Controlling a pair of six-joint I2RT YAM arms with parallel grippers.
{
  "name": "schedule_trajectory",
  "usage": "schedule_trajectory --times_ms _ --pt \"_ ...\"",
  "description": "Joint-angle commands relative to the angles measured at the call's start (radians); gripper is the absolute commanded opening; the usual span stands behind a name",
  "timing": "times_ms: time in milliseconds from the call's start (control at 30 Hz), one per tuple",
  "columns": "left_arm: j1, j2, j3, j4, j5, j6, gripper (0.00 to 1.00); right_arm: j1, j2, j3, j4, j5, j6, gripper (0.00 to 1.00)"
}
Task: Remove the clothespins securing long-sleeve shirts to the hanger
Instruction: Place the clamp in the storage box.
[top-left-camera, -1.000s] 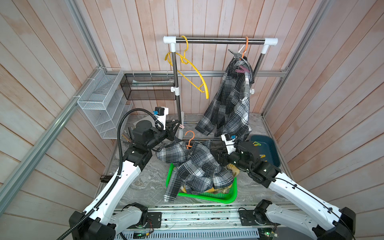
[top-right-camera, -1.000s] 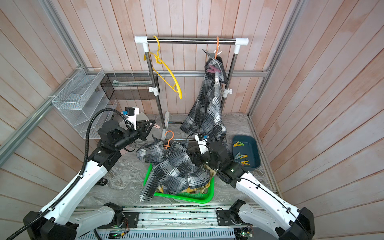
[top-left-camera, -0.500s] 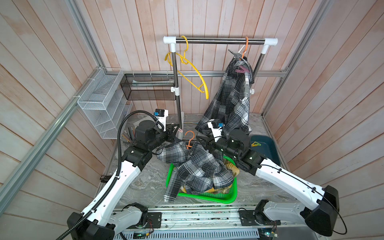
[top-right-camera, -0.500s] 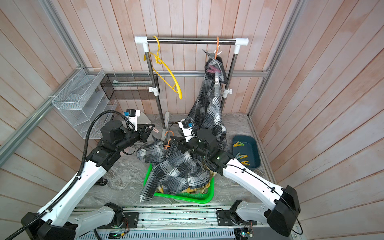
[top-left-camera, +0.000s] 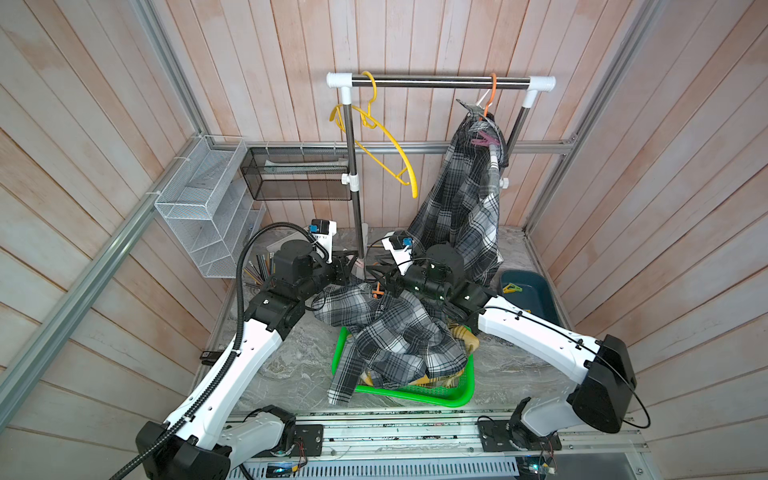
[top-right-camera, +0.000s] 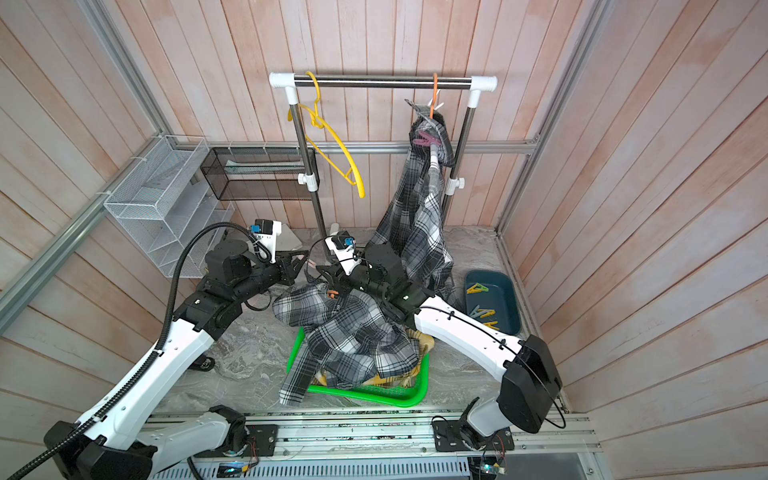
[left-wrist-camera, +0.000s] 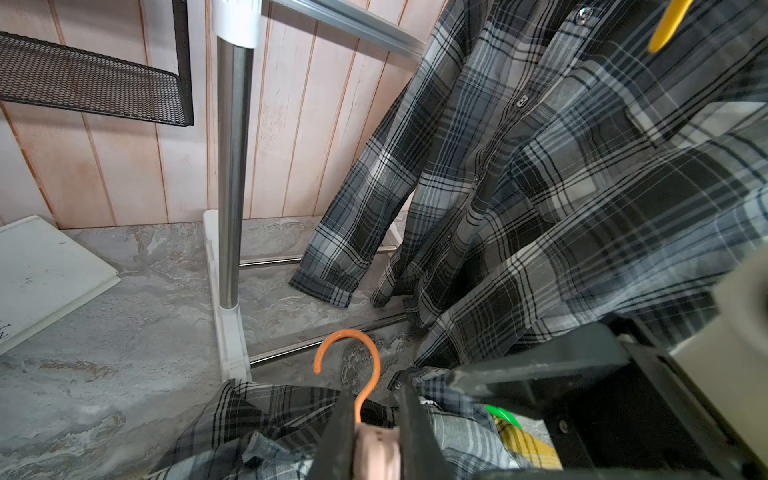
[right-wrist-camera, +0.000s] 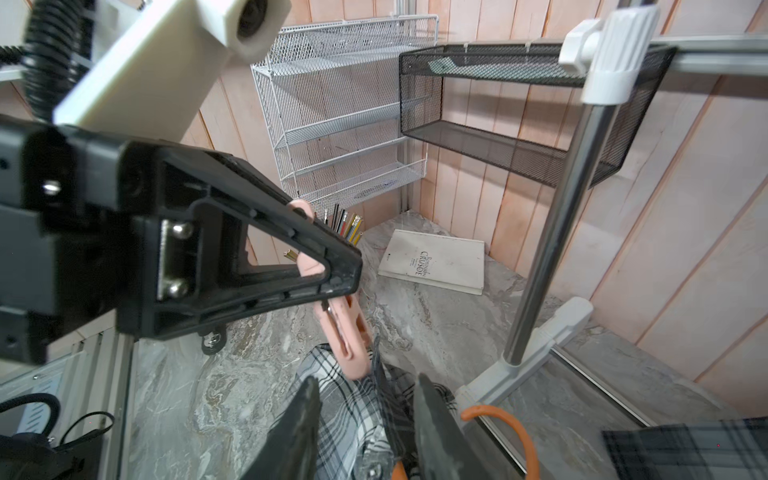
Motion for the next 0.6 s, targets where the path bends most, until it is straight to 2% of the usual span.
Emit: schedule_trajectory --times_ms 0,300,567 --pt "-0.005 0.010 0.032 -0.008 0.000 -0.006 0.00 0.008 0.031 0.043 0.025 -0.039 -0.009 0.36" --pt "-0.004 0.025 0.031 -0.007 0.011 -0.008 0.00 0.009 0.101 0.086 0.048 -0.067 -0.007 0.33" --pt "-0.005 0.030 0.031 -0.005 0.026 -0.009 0.00 0.008 0.138 0.112 0.066 -0.080 -0.012 0.24"
